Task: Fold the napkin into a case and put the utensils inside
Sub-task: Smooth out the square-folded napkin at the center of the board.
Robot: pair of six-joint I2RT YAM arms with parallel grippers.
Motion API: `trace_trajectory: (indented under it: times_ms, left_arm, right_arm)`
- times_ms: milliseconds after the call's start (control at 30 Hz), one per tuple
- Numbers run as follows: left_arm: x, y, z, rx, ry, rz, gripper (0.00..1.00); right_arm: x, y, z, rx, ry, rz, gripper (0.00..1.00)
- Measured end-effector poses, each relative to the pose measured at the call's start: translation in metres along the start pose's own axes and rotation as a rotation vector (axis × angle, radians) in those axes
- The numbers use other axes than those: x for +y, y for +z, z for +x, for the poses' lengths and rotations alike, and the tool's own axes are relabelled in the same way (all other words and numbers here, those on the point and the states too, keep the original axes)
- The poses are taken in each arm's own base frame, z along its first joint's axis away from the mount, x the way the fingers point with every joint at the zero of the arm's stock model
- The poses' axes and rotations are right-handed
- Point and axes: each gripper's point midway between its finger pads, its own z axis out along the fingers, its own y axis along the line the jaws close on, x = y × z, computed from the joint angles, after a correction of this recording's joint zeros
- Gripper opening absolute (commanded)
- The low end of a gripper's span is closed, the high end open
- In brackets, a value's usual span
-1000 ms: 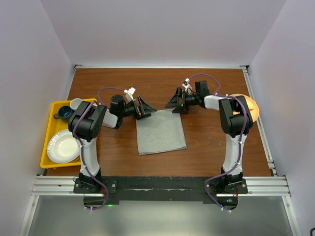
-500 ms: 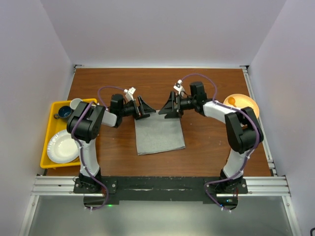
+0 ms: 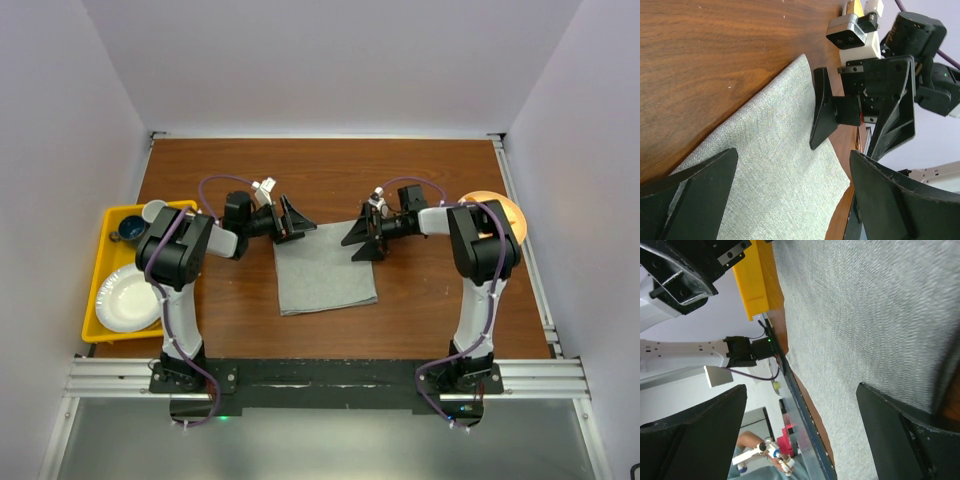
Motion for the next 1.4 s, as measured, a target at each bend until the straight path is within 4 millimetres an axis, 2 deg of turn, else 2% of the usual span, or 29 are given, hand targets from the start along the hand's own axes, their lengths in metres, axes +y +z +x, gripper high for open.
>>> trace_trajectory:
  times_ms: [167, 267, 433, 500, 567, 633, 667, 733, 767, 1000, 1167, 1300, 1400]
  left_arm:
    - [0.000, 0.000, 0.000, -0.001, 0.000, 0.000, 1.00]
    - [0.000, 0.000, 0.000, 0.000, 0.000, 0.000, 1.00]
    - [0.000, 0.000, 0.000, -0.001, 0.000, 0.000, 1.00]
    - [0.000, 0.000, 0.000, -0.001, 0.000, 0.000, 1.00]
    - [0.000, 0.000, 0.000, -0.002, 0.000, 0.001, 1.00]
    - [0.000, 0.000, 0.000, -0.002, 0.000, 0.001, 1.00]
    - [0.000, 0.000, 0.000, -0.002, 0.000, 0.001, 1.00]
    - [0.000, 0.000, 0.000, -0.001, 0.000, 0.000, 1.00]
    - [0.000, 0.000, 0.000, -0.001, 0.000, 0.000, 1.00]
    - [0.000, -0.003, 0.001, -0.001, -0.006, -0.005, 1.00]
    - [-0.005, -0.013, 0.012, 0.025, -0.026, -0.011, 1.00]
    - [-0.020, -0.022, 0.016, 0.050, -0.015, 0.009, 1.00]
    - [-0.044, -0.024, 0.009, 0.039, 0.039, 0.046, 1.00]
  right_arm:
    - [0.002, -0.009, -0.003, 0.017, -0.014, 0.001, 0.98]
    - [0.017, -0.009, 0.005, 0.019, -0.049, 0.022, 0.98]
    - [0.072, -0.005, 0.047, 0.043, -0.184, -0.009, 0.98]
    - [0.078, -0.002, 0.062, 0.062, -0.209, -0.020, 0.98]
    - [0.067, 0.001, 0.071, 0.081, -0.181, -0.008, 0.98]
    - [0.043, 0.004, 0.078, 0.101, -0.110, 0.023, 0.98]
    - [0.024, 0.007, 0.084, 0.118, -0.063, 0.052, 0.98]
    - [0.005, 0.008, 0.090, 0.137, -0.009, 0.081, 0.98]
    - [0.001, 0.007, 0.092, 0.155, 0.014, 0.068, 0.98]
    - [-0.004, -0.005, 0.081, 0.176, 0.007, 0.060, 0.97]
    - [-0.010, -0.022, 0.073, 0.172, 0.001, 0.086, 0.98]
    - [-0.003, -0.021, 0.075, 0.230, -0.108, 0.131, 0.98]
    - [0.014, -0.014, 0.075, 0.275, -0.218, 0.129, 0.98]
